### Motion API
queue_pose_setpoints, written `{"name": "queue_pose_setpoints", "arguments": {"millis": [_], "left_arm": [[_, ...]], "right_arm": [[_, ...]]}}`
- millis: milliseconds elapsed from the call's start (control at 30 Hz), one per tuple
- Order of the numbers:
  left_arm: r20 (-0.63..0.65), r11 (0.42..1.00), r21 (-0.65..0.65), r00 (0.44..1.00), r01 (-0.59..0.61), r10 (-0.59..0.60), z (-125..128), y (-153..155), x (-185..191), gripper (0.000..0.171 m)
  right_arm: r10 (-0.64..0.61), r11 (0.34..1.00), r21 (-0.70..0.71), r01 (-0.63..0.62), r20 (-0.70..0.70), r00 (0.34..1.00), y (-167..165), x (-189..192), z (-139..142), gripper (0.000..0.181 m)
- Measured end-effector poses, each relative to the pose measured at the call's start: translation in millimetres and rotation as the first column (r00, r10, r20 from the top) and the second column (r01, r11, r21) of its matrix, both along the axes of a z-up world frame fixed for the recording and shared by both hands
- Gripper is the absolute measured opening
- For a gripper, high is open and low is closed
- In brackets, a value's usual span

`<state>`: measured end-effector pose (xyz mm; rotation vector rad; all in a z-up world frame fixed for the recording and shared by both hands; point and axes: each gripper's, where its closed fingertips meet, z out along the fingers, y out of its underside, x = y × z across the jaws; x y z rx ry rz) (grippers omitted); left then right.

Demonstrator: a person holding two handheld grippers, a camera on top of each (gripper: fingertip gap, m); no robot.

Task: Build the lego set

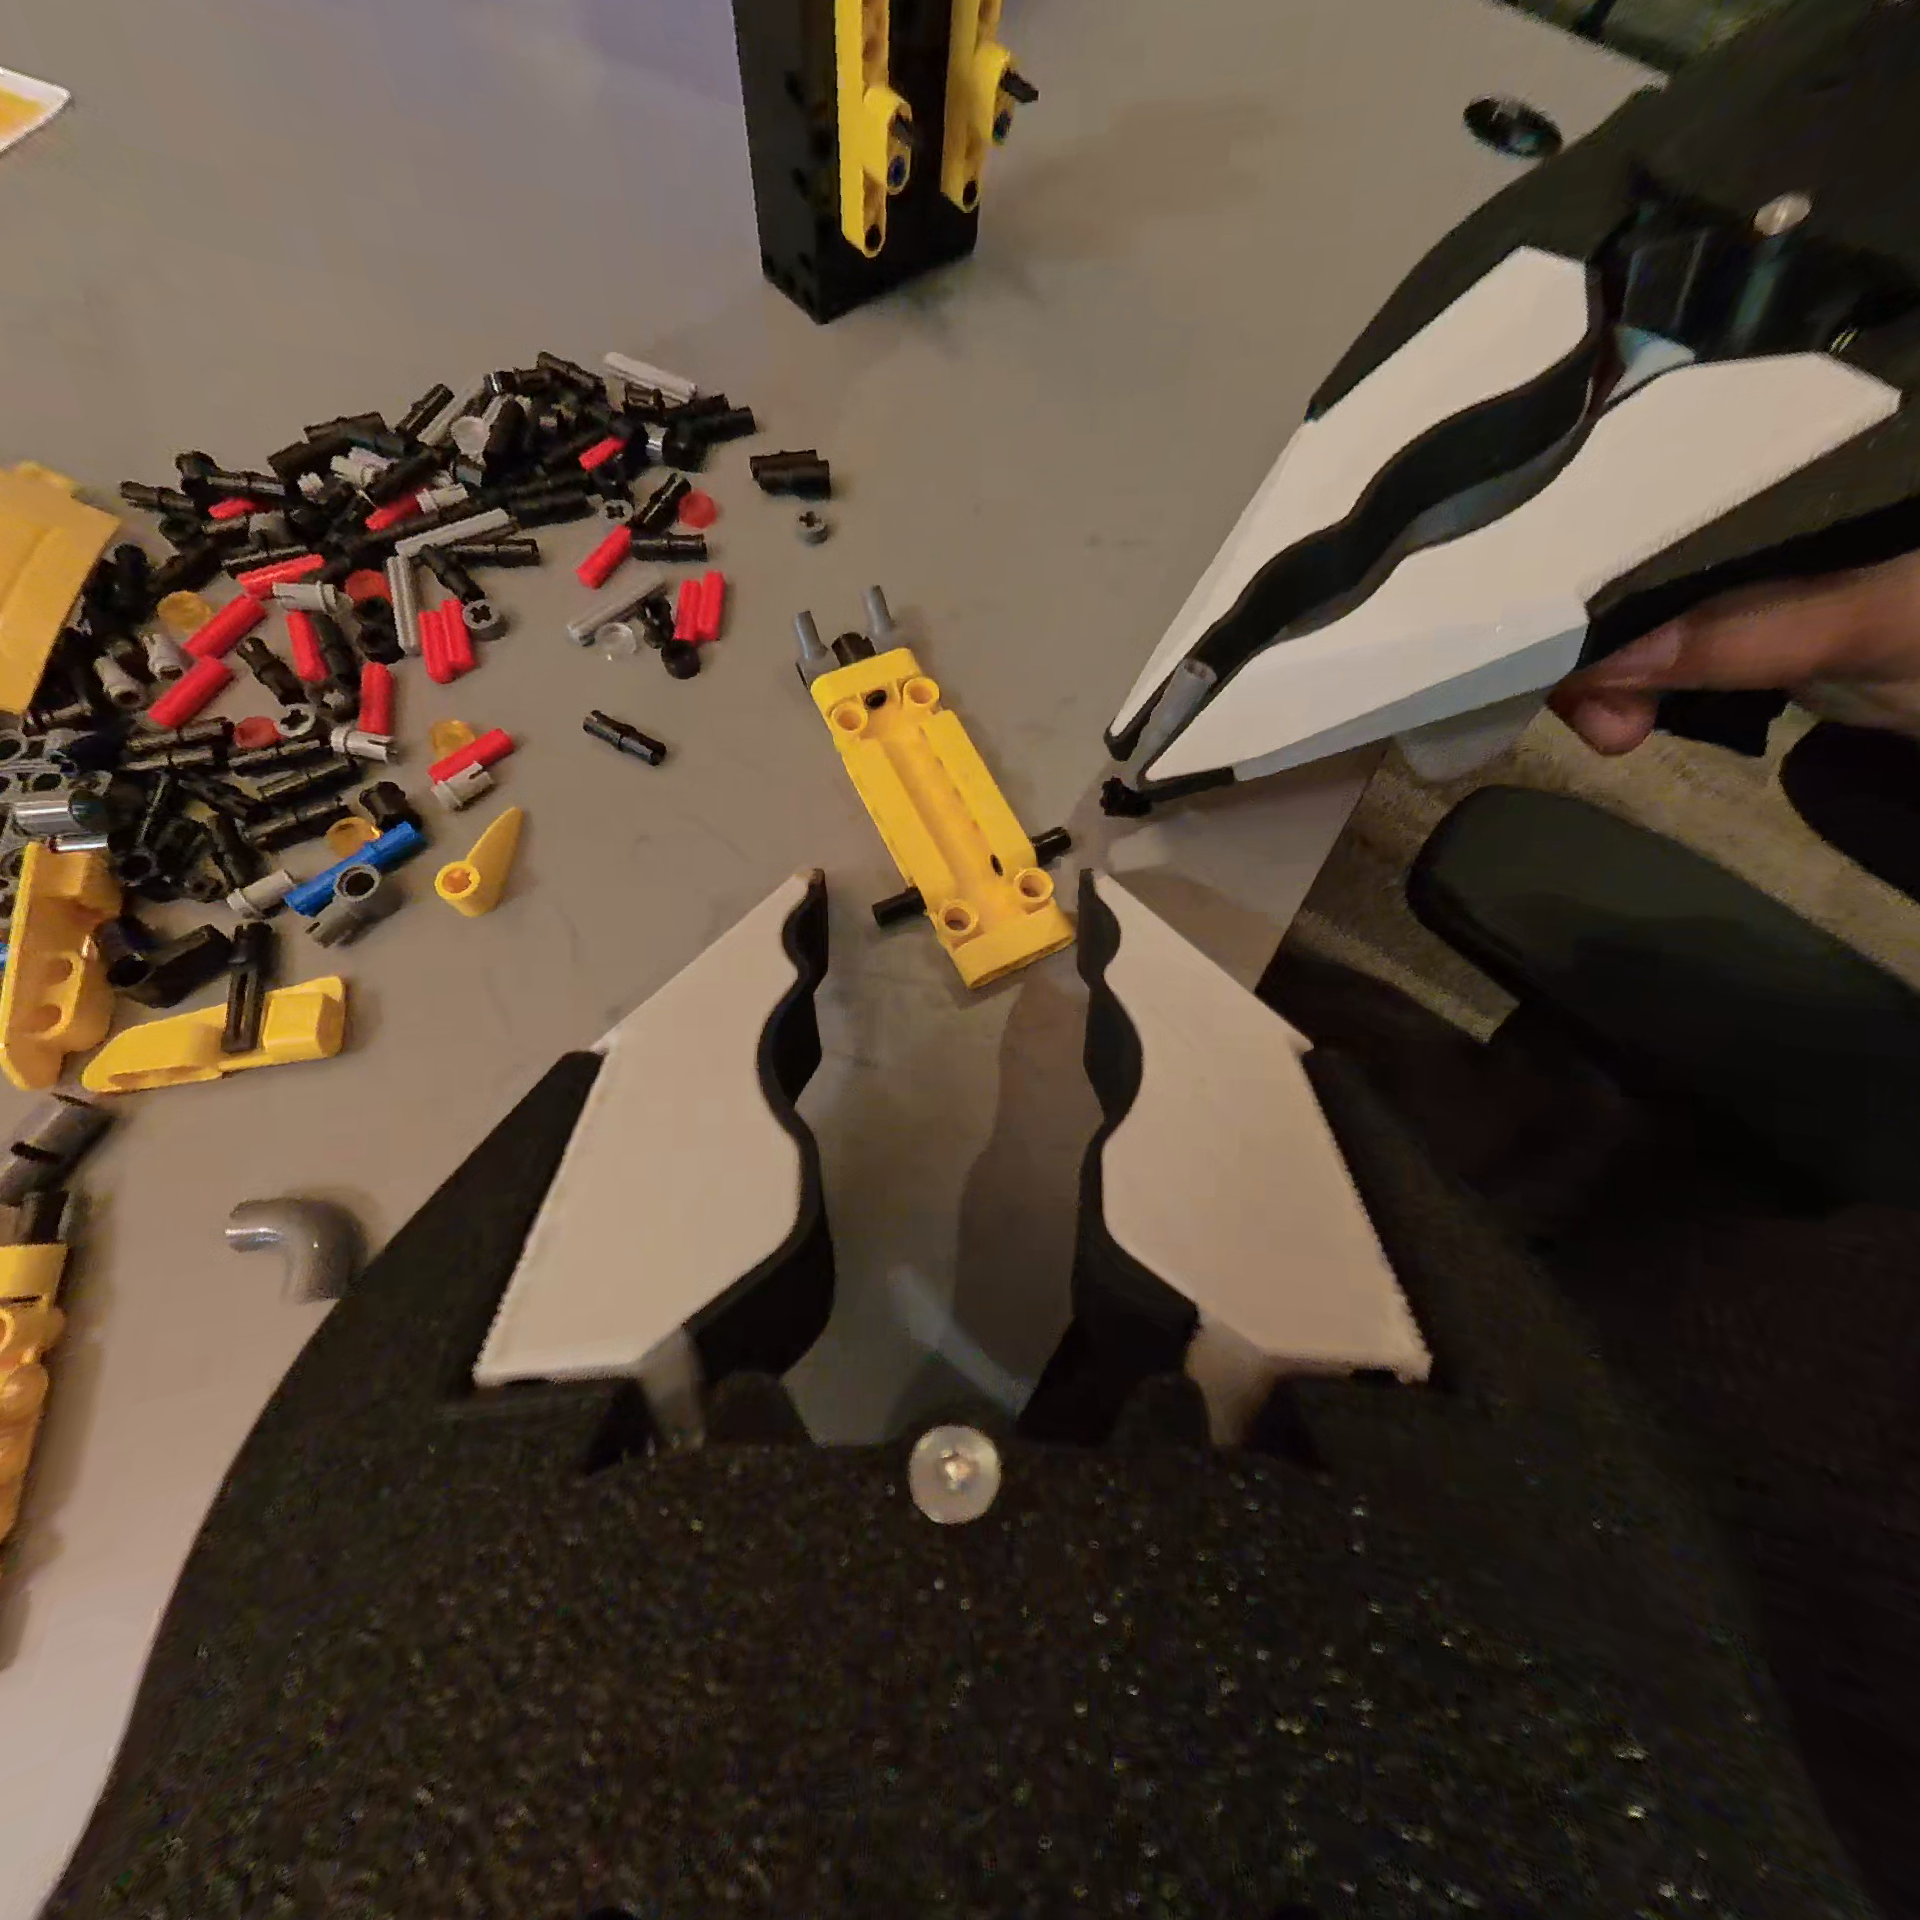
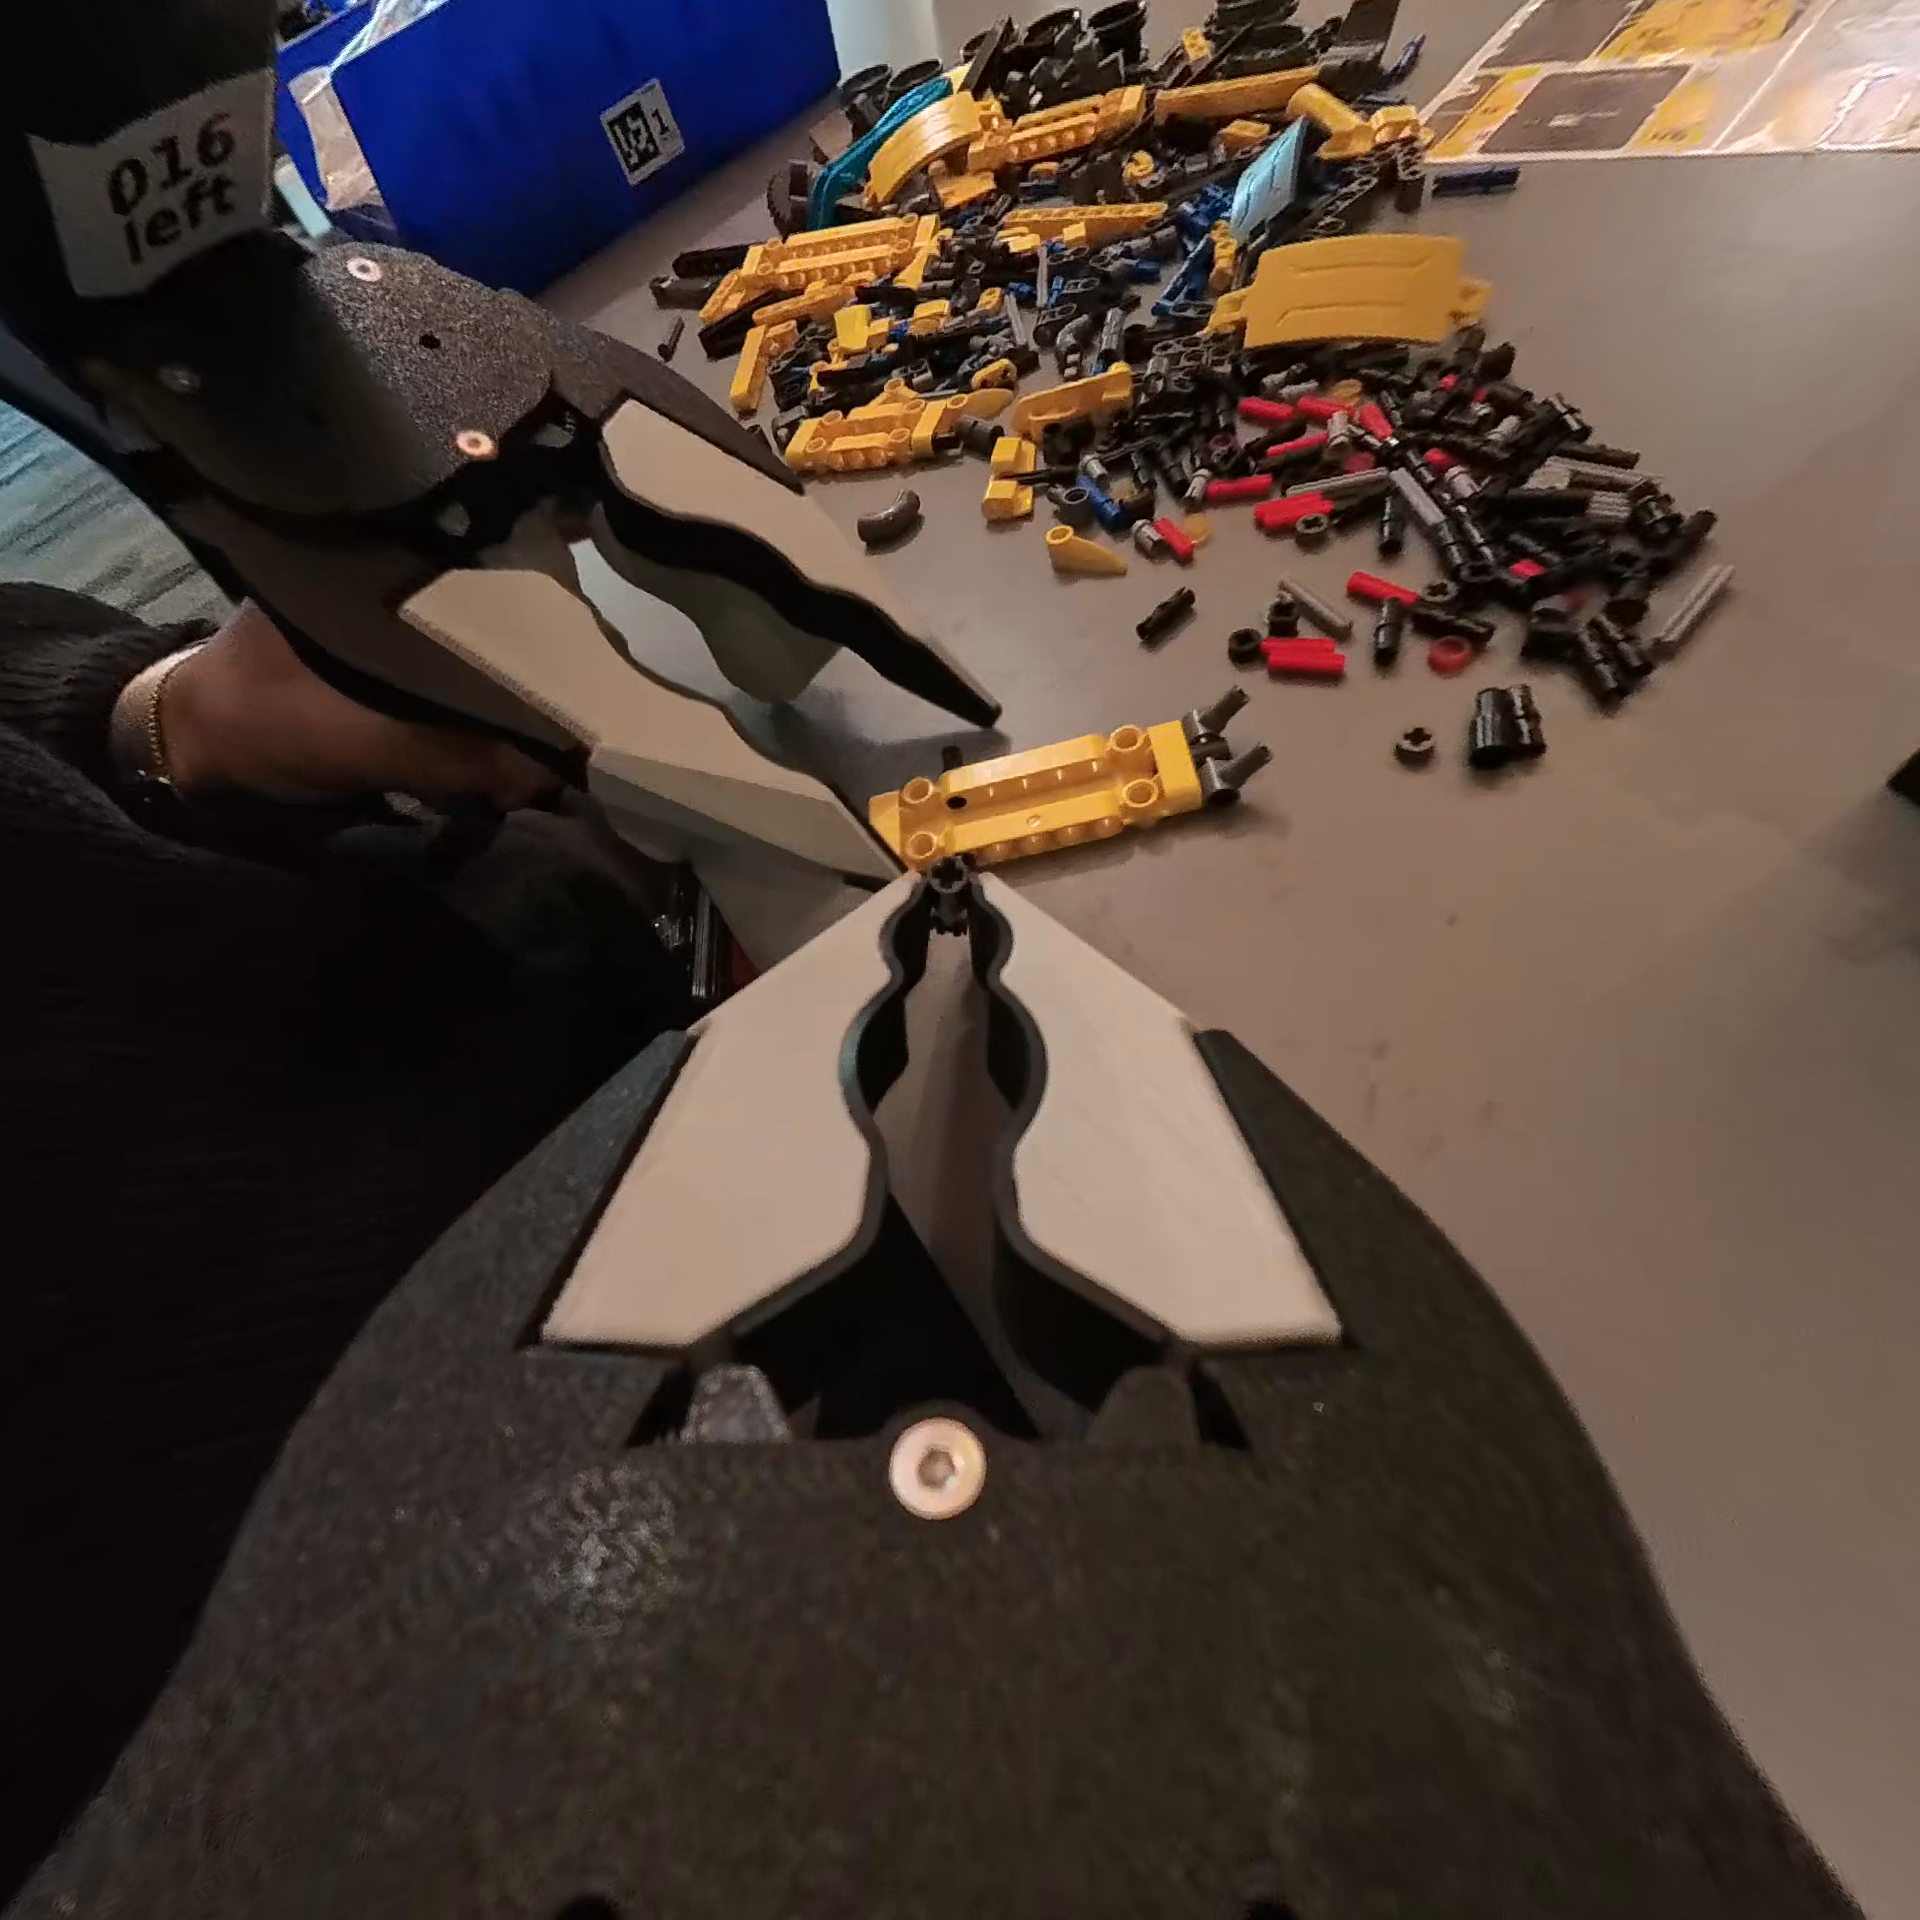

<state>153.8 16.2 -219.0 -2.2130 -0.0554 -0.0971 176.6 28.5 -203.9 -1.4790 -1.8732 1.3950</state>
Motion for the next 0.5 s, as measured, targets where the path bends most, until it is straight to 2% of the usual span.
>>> {"name": "queue_pose_setpoints", "arguments": {"millis": [167,500], "left_arm": [[-0.046,0.998,-0.036,0.998,0.045,-0.046,-3,2,2,0.037],[-0.034,0.991,-0.023,0.99,0.133,-0.134,-3,0,10,0.035]], "right_arm": [[0.058,0.998,0.014,-0.058,0.032,0.998,-1,-2,-5,0.006],[0.077,0.983,0.156,-0.095,0.113,0.991,-3,7,-15,0.007]]}}
